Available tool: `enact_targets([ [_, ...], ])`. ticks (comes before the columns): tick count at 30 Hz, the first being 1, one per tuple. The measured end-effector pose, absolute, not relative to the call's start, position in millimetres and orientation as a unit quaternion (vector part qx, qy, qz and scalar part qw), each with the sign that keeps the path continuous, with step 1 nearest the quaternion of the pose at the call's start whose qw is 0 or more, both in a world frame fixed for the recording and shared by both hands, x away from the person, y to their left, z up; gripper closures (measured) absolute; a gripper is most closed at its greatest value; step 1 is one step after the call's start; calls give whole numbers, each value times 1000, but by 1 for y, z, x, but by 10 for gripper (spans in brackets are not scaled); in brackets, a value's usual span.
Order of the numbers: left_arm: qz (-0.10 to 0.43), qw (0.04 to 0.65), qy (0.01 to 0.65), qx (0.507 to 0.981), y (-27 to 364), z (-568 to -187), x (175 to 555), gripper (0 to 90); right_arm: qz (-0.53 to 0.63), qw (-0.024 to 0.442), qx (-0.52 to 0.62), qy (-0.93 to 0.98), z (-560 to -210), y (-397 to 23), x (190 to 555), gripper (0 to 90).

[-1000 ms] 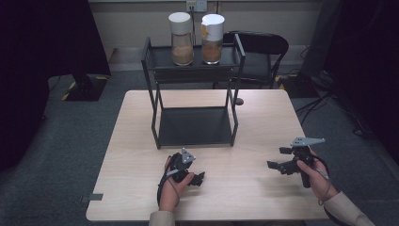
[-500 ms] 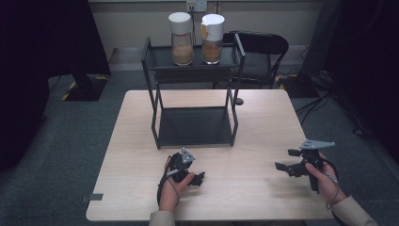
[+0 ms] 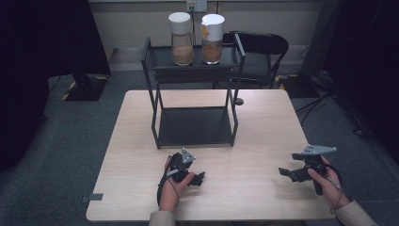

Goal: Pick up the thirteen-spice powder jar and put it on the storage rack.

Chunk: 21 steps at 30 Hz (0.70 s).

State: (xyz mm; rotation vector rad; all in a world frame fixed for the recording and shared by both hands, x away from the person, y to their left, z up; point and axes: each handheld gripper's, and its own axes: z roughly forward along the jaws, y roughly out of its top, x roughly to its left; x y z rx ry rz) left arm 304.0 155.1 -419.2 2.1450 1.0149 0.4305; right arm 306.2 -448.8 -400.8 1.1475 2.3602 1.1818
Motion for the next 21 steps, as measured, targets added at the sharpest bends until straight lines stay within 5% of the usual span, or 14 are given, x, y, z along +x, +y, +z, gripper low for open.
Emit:
enact_targets([
  [21, 167, 357, 393, 831, 155, -419, 304, 0, 375, 132, 377, 837, -403, -446, 294, 14],
])
